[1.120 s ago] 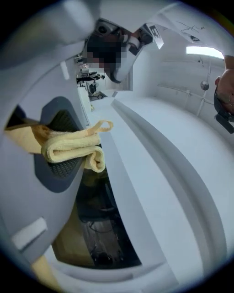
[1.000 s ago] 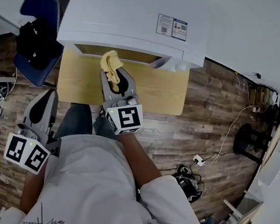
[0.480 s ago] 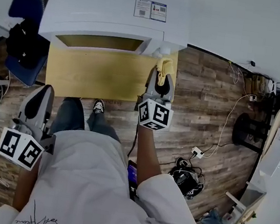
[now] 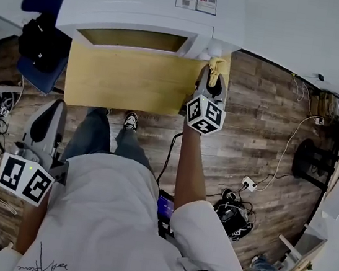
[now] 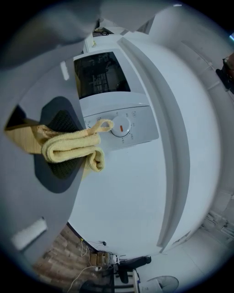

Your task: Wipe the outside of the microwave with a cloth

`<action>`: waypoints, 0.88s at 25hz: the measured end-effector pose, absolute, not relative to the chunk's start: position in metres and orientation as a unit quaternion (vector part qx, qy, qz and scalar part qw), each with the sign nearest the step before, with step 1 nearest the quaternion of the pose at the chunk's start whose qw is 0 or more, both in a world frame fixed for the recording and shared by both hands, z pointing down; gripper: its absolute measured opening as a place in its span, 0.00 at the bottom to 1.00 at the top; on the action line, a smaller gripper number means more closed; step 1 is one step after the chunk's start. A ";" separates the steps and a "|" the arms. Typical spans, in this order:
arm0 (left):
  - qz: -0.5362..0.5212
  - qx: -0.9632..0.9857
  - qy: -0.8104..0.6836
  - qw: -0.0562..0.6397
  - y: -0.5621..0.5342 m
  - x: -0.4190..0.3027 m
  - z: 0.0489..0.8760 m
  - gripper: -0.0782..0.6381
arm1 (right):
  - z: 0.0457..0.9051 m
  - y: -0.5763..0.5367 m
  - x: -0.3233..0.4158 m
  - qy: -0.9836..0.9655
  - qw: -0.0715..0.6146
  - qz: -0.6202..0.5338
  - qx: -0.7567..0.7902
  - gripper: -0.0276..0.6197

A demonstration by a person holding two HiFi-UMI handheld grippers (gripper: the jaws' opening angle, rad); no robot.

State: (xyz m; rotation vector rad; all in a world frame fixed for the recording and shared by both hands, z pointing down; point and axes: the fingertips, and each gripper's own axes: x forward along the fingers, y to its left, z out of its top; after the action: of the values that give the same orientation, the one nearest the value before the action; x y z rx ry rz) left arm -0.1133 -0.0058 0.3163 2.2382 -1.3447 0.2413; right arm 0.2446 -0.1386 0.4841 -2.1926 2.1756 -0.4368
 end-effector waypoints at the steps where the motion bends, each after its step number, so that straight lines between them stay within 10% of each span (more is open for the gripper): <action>1: 0.091 0.824 -0.496 0.257 -0.004 -0.114 0.318 0.10 | 0.485 -0.139 0.243 0.696 0.014 -0.141 -0.704 0.21; 22: 0.104 0.823 -0.485 0.277 -0.005 -0.118 0.333 0.10 | 0.481 -0.129 0.166 0.703 0.023 -0.143 -0.697 0.21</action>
State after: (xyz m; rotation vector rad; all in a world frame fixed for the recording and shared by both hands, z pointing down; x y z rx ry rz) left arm -0.1182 -0.0049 0.3333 2.2101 -1.3026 0.2801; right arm 0.1664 -0.1288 0.4808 -2.1566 2.1758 -0.4419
